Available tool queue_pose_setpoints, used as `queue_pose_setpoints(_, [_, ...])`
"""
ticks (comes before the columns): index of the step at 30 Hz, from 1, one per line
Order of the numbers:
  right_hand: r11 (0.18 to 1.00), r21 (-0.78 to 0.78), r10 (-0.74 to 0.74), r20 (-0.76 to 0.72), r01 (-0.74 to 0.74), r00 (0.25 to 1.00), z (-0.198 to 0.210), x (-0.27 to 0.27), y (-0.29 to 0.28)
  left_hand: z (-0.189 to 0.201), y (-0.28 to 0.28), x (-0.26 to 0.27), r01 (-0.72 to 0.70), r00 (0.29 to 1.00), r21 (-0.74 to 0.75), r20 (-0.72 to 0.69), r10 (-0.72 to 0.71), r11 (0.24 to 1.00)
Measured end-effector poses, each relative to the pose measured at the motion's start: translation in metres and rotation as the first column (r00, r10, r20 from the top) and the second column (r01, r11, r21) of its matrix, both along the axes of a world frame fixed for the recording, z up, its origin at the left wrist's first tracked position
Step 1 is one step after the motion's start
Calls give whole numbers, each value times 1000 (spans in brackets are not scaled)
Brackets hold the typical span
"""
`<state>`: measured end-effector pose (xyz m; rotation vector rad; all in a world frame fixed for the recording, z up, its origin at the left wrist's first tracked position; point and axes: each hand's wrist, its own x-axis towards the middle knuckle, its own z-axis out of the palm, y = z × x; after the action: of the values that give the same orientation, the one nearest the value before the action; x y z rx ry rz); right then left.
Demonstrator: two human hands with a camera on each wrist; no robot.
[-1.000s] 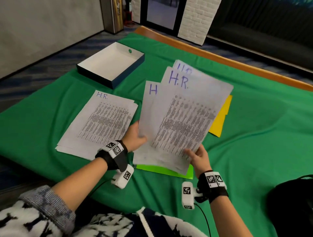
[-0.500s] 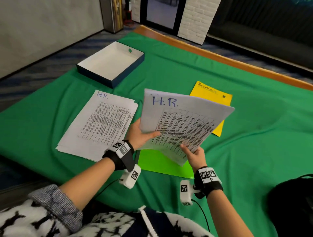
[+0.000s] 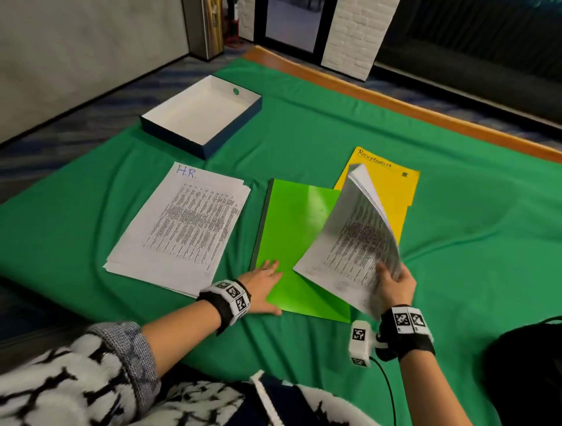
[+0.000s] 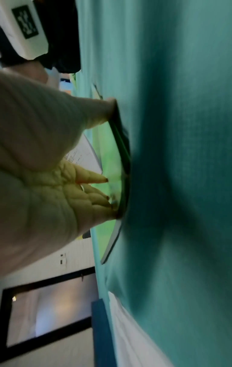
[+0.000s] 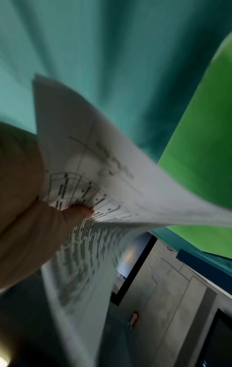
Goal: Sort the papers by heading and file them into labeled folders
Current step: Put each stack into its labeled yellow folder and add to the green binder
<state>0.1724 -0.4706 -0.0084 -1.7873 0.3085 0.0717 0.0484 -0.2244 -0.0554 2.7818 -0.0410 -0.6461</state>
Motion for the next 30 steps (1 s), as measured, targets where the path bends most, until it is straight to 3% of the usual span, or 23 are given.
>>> queue_pose_setpoints(6, [995,93,-20,-32,23,999,6,0,7,17,4,-13,32,999,-59,8,-32,998])
queue_pose_setpoints(10, [985,159,-61,-60,70,996,11,11,7,25,10,-24,41,985,-98,171,-24,994])
queue_pose_setpoints(15, [972,218,-66,-107,89,992,15,23,12,27,25,-41,-204,928,-238,261,265,950])
queue_pose_setpoints(19, [996,84,0,-97,8,995,8,22,24,31,36,-55,-373,790,-438,312,528,818])
queue_pose_setpoints(23, [982,-141,111,-87,-123,990,-10,21,41,29,43,-64,-541,635,-443,341,693,715])
queue_pose_setpoints(26, [935,-265,214,-114,-237,970,-18,17,57,28,46,-69,-558,588,-462,367,721,689])
queue_pose_setpoints(30, [871,-331,338,-132,-363,932,-22,7,83,28,48,-73,-558,609,-476,320,725,679])
